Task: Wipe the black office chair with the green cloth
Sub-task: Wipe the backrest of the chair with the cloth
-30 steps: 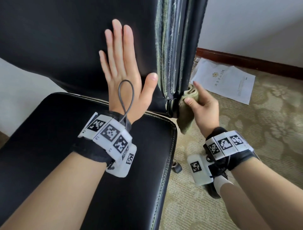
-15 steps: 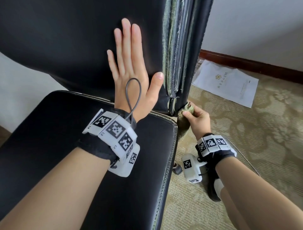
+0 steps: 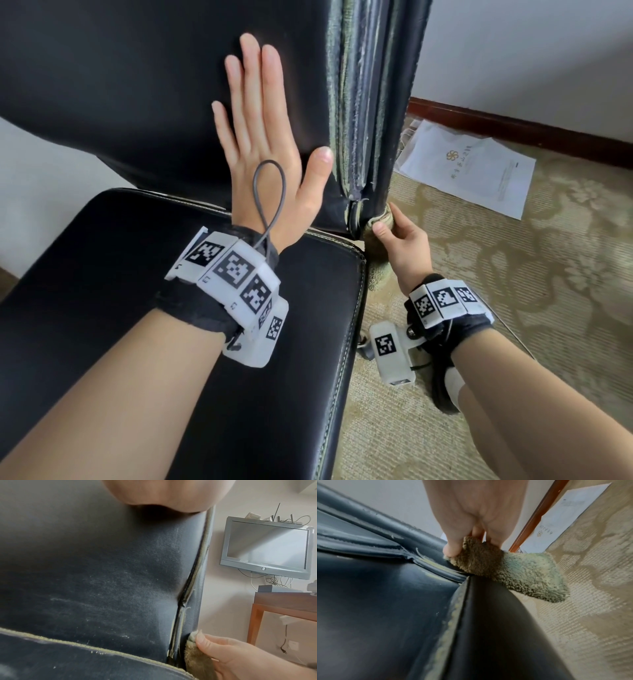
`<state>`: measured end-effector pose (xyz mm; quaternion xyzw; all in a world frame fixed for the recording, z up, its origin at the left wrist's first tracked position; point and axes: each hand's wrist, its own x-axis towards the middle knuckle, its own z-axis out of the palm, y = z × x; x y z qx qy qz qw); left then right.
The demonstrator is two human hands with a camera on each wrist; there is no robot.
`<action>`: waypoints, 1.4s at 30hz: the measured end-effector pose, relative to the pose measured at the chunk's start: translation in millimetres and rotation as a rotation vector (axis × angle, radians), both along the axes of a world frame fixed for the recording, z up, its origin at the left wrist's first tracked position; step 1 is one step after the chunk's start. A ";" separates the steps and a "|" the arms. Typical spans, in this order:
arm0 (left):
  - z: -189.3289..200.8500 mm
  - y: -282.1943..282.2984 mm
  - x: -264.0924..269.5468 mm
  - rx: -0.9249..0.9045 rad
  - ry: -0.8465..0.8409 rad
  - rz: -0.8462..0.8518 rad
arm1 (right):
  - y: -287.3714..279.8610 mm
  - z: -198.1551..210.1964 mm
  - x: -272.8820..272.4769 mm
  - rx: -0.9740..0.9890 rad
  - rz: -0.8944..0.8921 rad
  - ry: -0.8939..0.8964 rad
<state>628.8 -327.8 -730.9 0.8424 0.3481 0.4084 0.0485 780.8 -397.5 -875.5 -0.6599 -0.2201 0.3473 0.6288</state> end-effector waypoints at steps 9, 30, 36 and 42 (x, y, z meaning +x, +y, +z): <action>2.8 -0.7 0.2 0.002 -0.013 0.022 | 0.7 2.3 1.8 0.003 0.097 0.169; -1.0 7.3 -0.5 -0.012 -0.004 0.035 | 19.8 -18.8 -2.3 -0.061 -0.031 -0.189; 1.0 9.3 -1.3 -0.013 0.019 0.050 | 31.5 -43.2 9.5 -0.141 0.033 0.032; 1.6 7.9 -3.7 -0.012 0.037 0.042 | 28.2 -59.5 16.5 -0.222 0.023 0.085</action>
